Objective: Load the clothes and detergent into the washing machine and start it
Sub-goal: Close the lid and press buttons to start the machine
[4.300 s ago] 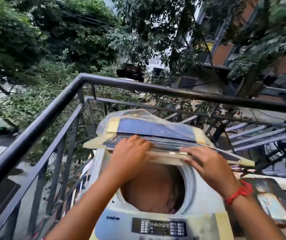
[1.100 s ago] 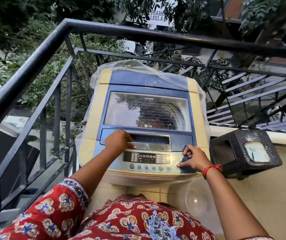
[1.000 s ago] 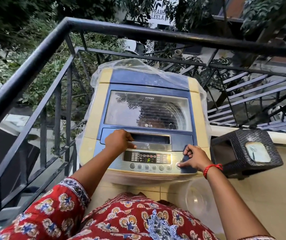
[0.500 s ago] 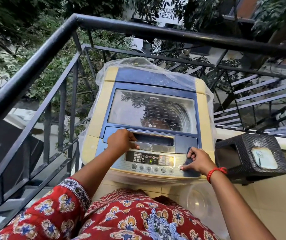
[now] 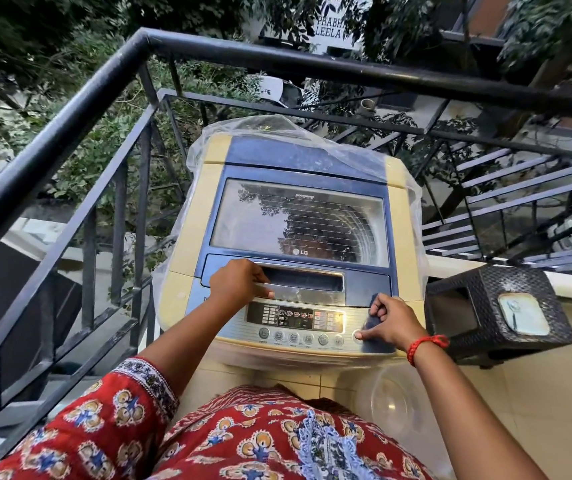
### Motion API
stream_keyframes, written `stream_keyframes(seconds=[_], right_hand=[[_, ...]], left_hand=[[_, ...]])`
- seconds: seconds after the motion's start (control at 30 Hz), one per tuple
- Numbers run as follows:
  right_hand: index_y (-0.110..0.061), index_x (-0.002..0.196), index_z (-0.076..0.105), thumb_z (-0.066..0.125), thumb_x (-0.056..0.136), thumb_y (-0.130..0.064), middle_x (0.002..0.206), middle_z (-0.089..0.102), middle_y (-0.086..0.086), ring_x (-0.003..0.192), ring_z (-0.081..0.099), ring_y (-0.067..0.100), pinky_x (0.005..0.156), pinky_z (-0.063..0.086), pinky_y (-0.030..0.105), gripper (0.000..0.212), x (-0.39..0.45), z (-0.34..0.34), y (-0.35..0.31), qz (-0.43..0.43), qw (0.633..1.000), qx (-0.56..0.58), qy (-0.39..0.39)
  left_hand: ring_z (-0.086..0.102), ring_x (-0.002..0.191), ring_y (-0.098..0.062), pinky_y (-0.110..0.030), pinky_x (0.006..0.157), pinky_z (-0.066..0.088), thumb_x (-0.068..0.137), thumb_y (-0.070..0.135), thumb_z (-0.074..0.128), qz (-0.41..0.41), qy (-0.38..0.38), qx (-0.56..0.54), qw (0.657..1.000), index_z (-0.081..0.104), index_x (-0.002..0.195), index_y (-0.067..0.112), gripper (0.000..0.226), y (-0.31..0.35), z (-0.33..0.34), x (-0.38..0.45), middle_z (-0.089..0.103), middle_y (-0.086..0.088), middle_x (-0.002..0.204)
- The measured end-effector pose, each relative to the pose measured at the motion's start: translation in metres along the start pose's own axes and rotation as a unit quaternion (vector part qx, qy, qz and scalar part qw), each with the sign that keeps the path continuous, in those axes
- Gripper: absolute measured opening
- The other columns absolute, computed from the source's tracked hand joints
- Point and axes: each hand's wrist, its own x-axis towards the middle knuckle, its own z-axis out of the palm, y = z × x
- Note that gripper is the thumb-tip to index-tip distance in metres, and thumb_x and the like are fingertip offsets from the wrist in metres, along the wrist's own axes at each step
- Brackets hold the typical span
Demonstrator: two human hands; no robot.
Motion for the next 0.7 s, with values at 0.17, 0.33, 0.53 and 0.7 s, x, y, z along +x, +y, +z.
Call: stream_keyframes(seconds=[0.17, 0.33, 0.53, 0.7], right_hand=[[-0.013, 0.08, 0.057, 0.097, 0.043, -0.027, 0.085, 0.051, 0.001, 0.066, 0.043, 0.012, 0.058, 0.038, 0.019, 0.056, 0.0, -0.002, -0.002, -0.009, 1.0, -0.003, -0.001], [-0.014, 0.08, 0.058, 0.095, 0.046, -0.031, 0.087, 0.053, 0.002, 0.068, 0.047, 0.011, 0.06, 0.039, 0.016, 0.053, 0.0, -0.005, -0.001, -0.036, 0.999, -0.032, -0.021], [-0.029, 0.086, 0.073, 0.056, 0.094, -0.036, 0.088, 0.072, -0.005, 0.084, 0.068, 0.009, 0.073, 0.053, 0.019, 0.019, -0.011, 0.013, -0.035, -0.191, 0.976, 0.089, 0.048], [-0.018, 0.096, 0.077, 0.042, 0.102, -0.025, 0.094, 0.076, 0.002, 0.093, 0.071, 0.014, 0.089, 0.055, 0.036, 0.035, -0.007, 0.035, -0.051, -0.218, 0.945, 0.238, -0.043]], left_hand=[[0.064, 0.087, -0.014, -0.025, 0.059, 0.041, 0.059, 0.058, 0.082, 0.004, 0.0, -0.002, 1.0, 0.073, 0.089, 0.033, 0.04, 0.001, -0.002, -0.003, 0.071, 0.011, 0.093], [0.064, 0.088, -0.014, -0.025, 0.059, 0.04, 0.062, 0.056, 0.081, 0.008, 0.006, 0.007, 1.0, 0.073, 0.094, 0.03, 0.042, 0.002, -0.001, -0.005, 0.071, 0.009, 0.096], [0.059, 0.1, -0.023, -0.032, 0.074, 0.049, 0.078, 0.051, 0.071, 0.068, 0.034, 0.077, 0.994, 0.069, 0.109, 0.03, 0.037, 0.003, 0.001, -0.019, 0.061, -0.005, 0.106], [0.06, 0.105, -0.016, -0.028, 0.083, 0.051, 0.088, 0.036, 0.066, 0.205, 0.048, -0.03, 0.977, 0.069, 0.114, 0.022, 0.03, -0.001, 0.014, -0.021, 0.069, 0.003, 0.112]])
